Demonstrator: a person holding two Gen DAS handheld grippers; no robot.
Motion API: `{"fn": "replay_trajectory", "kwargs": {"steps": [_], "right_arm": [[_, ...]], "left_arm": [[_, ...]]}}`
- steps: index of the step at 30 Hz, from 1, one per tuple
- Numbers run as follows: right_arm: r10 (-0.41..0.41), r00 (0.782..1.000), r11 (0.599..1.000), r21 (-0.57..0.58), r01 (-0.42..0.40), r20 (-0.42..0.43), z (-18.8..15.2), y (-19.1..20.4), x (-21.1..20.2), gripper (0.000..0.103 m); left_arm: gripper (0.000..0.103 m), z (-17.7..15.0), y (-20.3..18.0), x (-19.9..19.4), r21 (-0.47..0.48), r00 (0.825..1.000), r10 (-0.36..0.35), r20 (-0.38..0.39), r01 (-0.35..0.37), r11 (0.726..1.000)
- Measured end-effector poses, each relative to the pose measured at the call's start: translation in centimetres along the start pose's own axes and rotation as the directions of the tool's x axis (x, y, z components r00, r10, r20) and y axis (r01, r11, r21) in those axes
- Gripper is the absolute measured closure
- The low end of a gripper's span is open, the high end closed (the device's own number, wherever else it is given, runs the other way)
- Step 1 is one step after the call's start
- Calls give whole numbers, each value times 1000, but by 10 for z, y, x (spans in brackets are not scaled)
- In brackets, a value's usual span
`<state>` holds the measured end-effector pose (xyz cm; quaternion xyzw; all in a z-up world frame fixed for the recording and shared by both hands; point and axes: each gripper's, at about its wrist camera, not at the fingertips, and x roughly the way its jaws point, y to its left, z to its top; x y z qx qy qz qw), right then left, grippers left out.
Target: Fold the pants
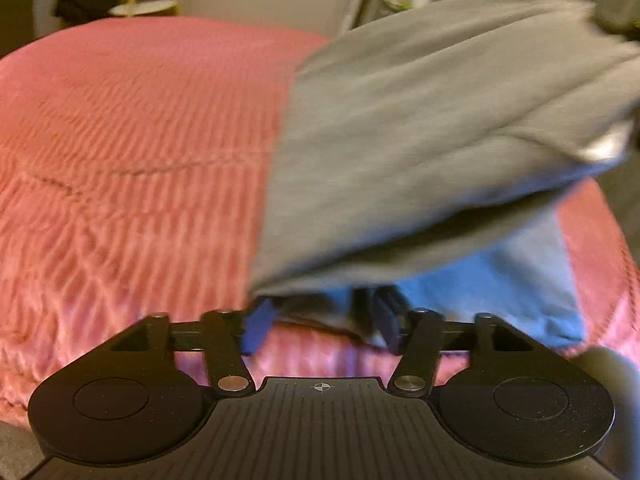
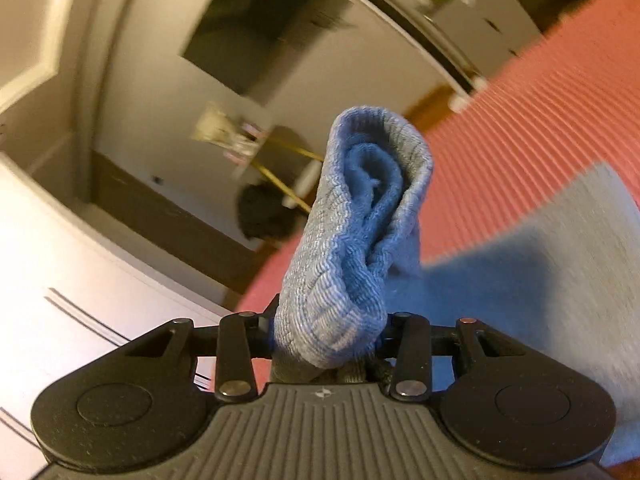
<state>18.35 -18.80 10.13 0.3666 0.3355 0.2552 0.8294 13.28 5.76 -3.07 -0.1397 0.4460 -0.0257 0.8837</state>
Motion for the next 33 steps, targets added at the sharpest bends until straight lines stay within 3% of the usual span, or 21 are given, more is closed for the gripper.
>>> {"fn": "replay_trajectory", "kwargs": {"steps": [1,4,8,14,16,19,22,23,26,31,32,33], "right_arm": [[12,1000,1000,-15,-12,6,5,8,-4,64],[-1,1000,999,-50,2,8,12,12,-14,64],[-99,995,994,-49,99,-3,12,-11,-25,64],[-233,972,972,-33,233,10,1,-56,-42,63],[-308,951,949,-66,308,19,-7,-71,-44,63],[-414,910,908,-81,412,-12,-18,-98,-37,62],[-495,862,867,4,499,-104,-23,-130,-31,45],[-491,864,867,37,497,-110,-26,-139,-34,40],[-405,911,891,193,412,-74,-28,-162,-52,30],[-308,947,896,309,319,-88,-25,-189,-56,27],[-301,950,897,311,313,-89,-24,-189,-49,33],[-305,948,901,296,317,-88,-21,-191,-45,56]], "left_arm": [[67,1,3,2,-28,1000,-2,-4,2,1000],[83,3,17,0,-110,1000,-13,14,15,994],[84,4,30,-13,-156,996,-69,62,78,985],[84,4,14,-11,-69,993,-108,37,111,991],[84,3,7,-8,-30,994,-106,-12,106,994],[75,2,0,2,15,993,-85,-87,87,996],[68,5,-4,-5,27,990,-105,-91,108,994],[63,6,-4,-10,29,989,-122,-84,125,992],[55,8,-6,-26,51,986,-154,-61,157,986],[49,8,2,-38,18,971,-235,-39,236,972],[49,9,4,-38,1,973,-230,-34,230,973],[49,9,6,-37,-14,975,-222,-30,222,975]]}}
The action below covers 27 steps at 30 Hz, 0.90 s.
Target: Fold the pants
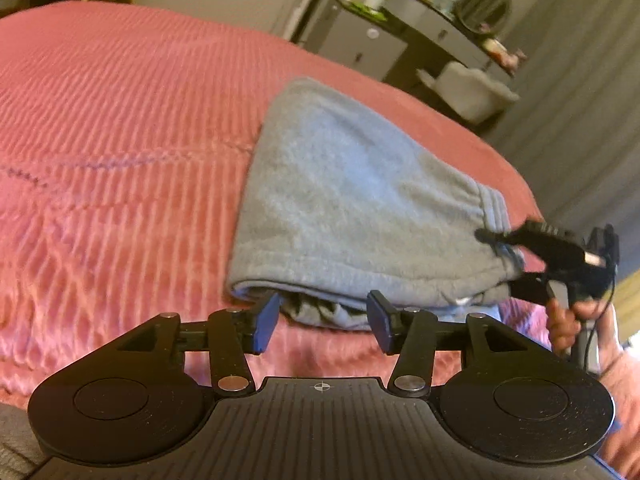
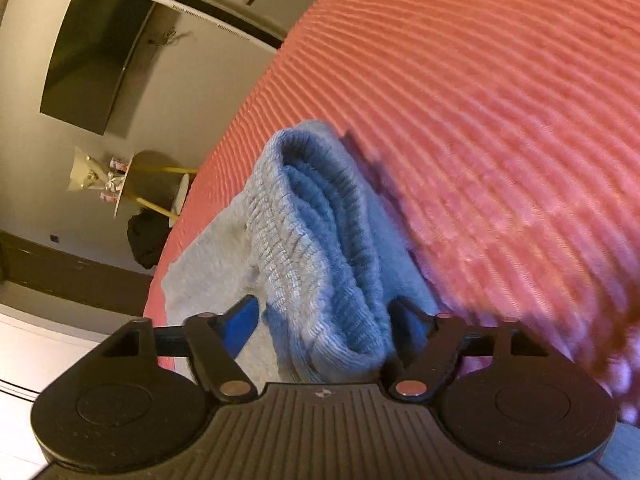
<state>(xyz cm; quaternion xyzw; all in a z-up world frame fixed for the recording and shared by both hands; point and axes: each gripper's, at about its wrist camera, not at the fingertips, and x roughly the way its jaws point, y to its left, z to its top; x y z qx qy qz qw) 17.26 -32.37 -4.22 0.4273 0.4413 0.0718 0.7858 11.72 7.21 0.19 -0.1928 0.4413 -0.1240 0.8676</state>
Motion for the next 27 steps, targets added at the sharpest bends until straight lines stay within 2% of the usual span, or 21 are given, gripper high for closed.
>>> {"fn": "replay_trajectory", "kwargs": {"steps": [3,5,7,8,9,10,11,12,13,15,17,19,21,23,24,25,26,27], "right_arm": [[-67,997,982,-171,74,47,-7,30,3,63],[-7,997,961,-274,27,73,-12,47,-8,63],[53,995,953,-301,-26,84,-10,50,-17,63],[37,994,948,-319,-1,104,-9,50,-19,62],[-17,991,940,-334,61,133,-8,51,-19,56],[-109,978,922,-349,165,175,-8,53,-18,48],[-210,950,893,-350,282,231,-9,56,-17,38],[-285,913,863,-336,376,291,-11,58,-20,38],[-283,901,855,-339,393,330,-13,61,-26,38],[-197,905,879,-341,334,376,-19,69,-39,38],[-107,918,893,-369,257,381,-29,79,-44,38],[-59,929,871,-436,227,365,-41,92,-32,41],[-68,938,834,-497,241,340,-55,103,-9,55],[-110,956,806,-539,245,271,-71,107,18,57],[-146,961,791,-556,256,235,-79,104,31,57],[-187,960,774,-571,274,207,-89,103,42,57],[-218,958,762,-581,288,189,-98,103,48,59],[-221,962,767,-580,274,162,-107,101,48,59]], "left_arm": [[50,5,2,-4,-40,1000,15,21,-14,999],[49,9,-1,-6,-32,999,21,38,-20,999],[48,15,-6,-6,-7,998,42,53,-42,999],[48,17,-8,-4,2,996,60,58,-60,998],[48,19,-10,-2,8,994,85,62,-86,996],[48,22,-12,1,17,992,110,63,-111,994],[47,26,-14,4,24,990,123,64,-125,992],[47,30,-17,7,27,989,130,65,-132,991],[47,34,-20,9,31,990,123,67,-125,992],[46,42,-26,16,40,992,97,80,-101,994],[39,49,-38,29,51,992,84,97,-89,995],[38,50,-48,48,79,989,94,114,-103,992],[35,45,-53,70,102,989,115,92,-124,987],[35,37,-50,92,139,983,186,9,-185,973],[34,29,-50,100,195,973,231,-10,-225,955],[34,20,-52,103,278,968,250,9,-243,929],[33,12,-55,100,351,968,249,40,-247,903],[33,6,-56,97,387,967,249,52,-249,888]]}}
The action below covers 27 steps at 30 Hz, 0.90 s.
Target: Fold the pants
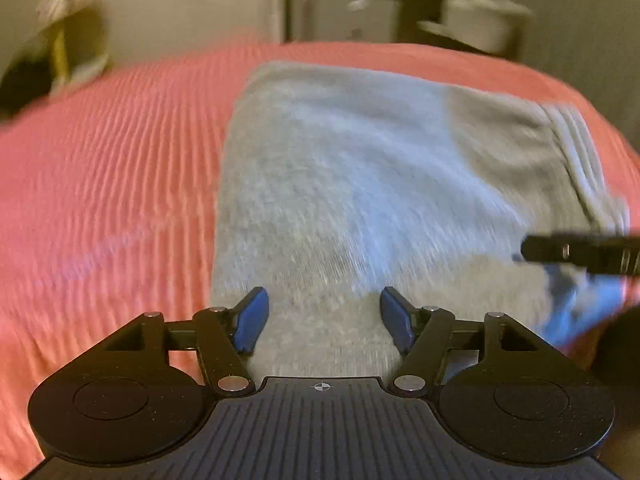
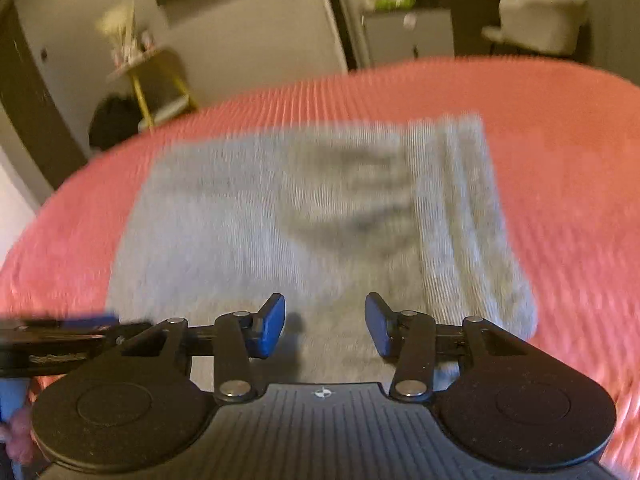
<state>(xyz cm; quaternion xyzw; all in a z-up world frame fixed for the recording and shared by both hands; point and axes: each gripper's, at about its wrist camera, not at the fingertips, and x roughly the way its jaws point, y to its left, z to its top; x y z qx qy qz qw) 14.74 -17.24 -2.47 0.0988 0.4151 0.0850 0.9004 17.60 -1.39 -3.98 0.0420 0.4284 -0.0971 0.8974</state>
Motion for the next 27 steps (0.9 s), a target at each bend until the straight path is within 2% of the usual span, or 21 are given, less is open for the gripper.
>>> {"fn": "replay_trajectory", "kwargs": {"steps": [1,5,9,11,14,15,20,23,25,27], "right_arm": [[25,1000,1000,16,-24,-15,-3,-1,-3,59],[65,997,993,105,-61,-39,8,-12,-8,60],[72,997,991,118,-68,-29,0,-21,-13,60],[49,999,995,84,-48,-14,-3,-20,-25,60],[-38,998,999,8,38,46,7,-8,-26,54],[-62,996,998,-14,63,70,14,-3,-24,52],[-104,990,984,-132,116,98,49,22,8,52],[-153,983,959,-227,171,98,63,33,37,52],[-244,962,902,-336,272,123,67,42,65,52],[-282,945,855,-404,326,165,69,44,87,51]], "left_arm": [[33,-3,1,-3,0,1000,-4,2,4,1000],[33,-7,19,-6,-108,998,-65,-14,63,992],[33,-8,19,-12,-111,997,-77,-18,75,991],[32,-9,22,-13,-120,996,-83,-6,82,989],[28,-14,26,-13,-150,996,-88,2,87,985],[28,-15,27,-12,-156,996,-87,3,87,984],[25,-20,25,-15,-146,997,-70,15,72,987],[24,-22,26,-15,-145,997,-72,20,75,987],[23,-23,27,-14,-147,997,-75,22,78,986],[22,-22,27,-13,-152,997,-76,19,78,985]]}}
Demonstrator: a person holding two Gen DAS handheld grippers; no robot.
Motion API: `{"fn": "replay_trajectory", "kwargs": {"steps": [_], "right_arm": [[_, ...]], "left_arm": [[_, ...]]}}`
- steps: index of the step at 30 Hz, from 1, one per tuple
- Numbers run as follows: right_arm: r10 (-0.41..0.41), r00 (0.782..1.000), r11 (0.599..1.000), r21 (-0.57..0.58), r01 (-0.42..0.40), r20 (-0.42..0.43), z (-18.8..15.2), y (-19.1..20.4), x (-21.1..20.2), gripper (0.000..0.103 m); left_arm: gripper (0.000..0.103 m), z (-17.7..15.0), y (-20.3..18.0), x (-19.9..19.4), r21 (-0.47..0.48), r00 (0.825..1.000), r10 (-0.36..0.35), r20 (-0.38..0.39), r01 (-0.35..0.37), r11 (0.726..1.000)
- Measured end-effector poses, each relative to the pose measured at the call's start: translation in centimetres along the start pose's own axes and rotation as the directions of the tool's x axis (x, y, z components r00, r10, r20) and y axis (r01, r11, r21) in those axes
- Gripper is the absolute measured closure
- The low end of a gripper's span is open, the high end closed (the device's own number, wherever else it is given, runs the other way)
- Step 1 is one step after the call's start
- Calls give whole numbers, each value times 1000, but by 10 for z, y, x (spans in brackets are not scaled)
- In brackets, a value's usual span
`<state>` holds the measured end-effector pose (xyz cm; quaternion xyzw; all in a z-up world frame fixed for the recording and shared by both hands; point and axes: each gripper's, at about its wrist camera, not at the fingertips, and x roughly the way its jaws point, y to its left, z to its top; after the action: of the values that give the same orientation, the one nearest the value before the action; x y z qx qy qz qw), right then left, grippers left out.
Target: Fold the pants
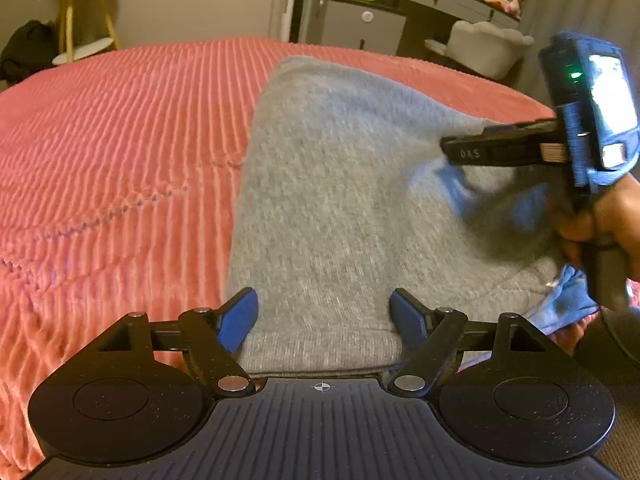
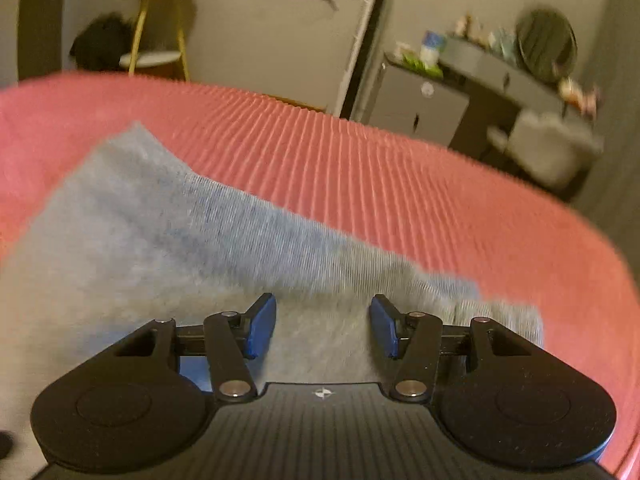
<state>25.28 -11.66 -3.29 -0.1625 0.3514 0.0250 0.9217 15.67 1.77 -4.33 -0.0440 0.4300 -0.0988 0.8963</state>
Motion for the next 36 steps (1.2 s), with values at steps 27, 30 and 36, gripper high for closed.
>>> {"fn": "replay_trajectory", "kwargs": {"steps": [27,30,36], "right_arm": [[206,972,656,721,-221,110,-107,-139,-52,45],[187,977,687,697,-206,105,-104,-136,-57,48],[236,963,676,690,-258,128,-97,-146,-77,48]], "left_arm": [[22,138,-7,81,23,990,136,24,-136,990],[22,130,-2,77,2,993,113,20,-113,994],[23,98,14,53,-9,998,60,-26,-61,998]]}}
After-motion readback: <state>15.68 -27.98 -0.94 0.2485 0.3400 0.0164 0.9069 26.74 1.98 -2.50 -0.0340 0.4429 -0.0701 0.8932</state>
